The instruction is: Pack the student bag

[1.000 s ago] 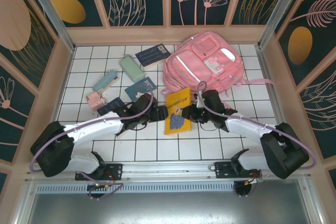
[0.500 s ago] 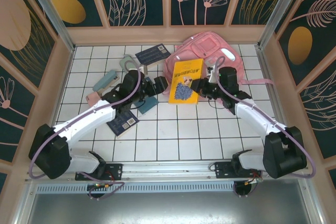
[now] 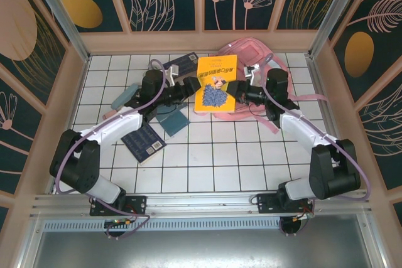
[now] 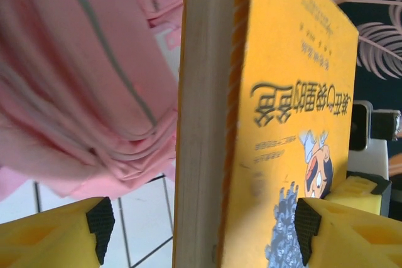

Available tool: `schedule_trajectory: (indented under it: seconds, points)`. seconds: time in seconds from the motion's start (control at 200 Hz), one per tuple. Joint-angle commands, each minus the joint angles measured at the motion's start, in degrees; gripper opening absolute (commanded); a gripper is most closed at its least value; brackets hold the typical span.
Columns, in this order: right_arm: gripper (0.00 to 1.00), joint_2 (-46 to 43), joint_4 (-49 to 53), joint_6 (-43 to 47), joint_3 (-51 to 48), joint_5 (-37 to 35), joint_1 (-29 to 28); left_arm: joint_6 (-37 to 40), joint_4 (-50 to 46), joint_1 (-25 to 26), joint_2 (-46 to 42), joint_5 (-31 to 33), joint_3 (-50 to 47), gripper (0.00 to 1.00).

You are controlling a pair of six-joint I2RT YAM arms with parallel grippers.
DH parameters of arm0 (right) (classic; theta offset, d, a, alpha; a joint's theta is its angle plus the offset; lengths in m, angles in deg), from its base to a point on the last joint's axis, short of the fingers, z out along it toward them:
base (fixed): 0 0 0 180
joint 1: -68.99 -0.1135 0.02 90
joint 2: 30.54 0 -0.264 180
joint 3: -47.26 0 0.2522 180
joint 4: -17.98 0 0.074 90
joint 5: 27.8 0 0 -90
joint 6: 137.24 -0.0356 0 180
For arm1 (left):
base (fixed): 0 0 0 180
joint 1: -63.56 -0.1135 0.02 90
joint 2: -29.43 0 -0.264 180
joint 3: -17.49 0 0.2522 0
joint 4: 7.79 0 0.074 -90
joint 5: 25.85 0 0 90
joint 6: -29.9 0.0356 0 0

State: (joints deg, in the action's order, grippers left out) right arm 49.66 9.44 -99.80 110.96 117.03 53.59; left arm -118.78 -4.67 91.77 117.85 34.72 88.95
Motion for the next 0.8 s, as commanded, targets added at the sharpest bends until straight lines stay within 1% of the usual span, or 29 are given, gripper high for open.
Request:
schedule_trajectory:
  seconds: [0.0, 0.145, 0.285, 0.34, 0.405, 0.5, 0.58, 0.71, 0.755, 0.795]
  points:
    - [0.0, 0.2, -11.3, -3.4, 2.9, 4.9, 0.6, -2.5, 5.8, -0.7, 1.6, -5.3, 1.9, 0.76]
    - [0.0, 1.3, -13.9, -5.3, 3.4, 6.1, 0.7, -4.9, 10.4, -1.1, 2.6, -8.0, 1.8, 0.74]
    - [0.0, 2.1, -14.2, -5.5, 3.6, 6.3, 0.8, -8.1, 16.6, -1.4, 3.1, -12.0, 2.0, 0.64]
    - [0.0, 2.4, -14.3, -5.5, 3.5, 6.1, 0.8, -9.3, 18.8, -1.4, 3.1, -13.1, 1.9, 0.57]
    - [0.0, 2.7, -14.5, -5.5, 3.3, 6.1, 1.0, -9.8, 19.8, -1.4, 2.7, -13.6, 1.9, 0.51]
    - [0.0, 3.1, -14.7, -5.5, 2.9, 6.2, 1.1, -9.8, 20.1, -1.5, 1.9, -13.9, 1.9, 0.36]
    - [0.0, 3.4, -15.2, -5.6, 2.9, 6.5, 1.3, -9.9, 20.3, -1.5, 1.6, -13.9, 1.8, 0.26]
    - [0.0, 4.2, -12.9, -4.0, 3.6, 6.6, 1.5, -10.0, 20.1, -1.5, 1.4, -13.8, 1.8, 0.0]
    - [0.01, 4.4, -9.9, -1.7, 4.2, 6.1, 1.5, -9.9, 19.8, -1.5, 1.4, -13.6, 1.8, 0.0]
    - [0.11, 4.5, -5.7, 1.2, 5.1, 5.3, 1.6, -9.6, 19.1, -1.7, 1.1, -13.3, 1.8, 0.0]
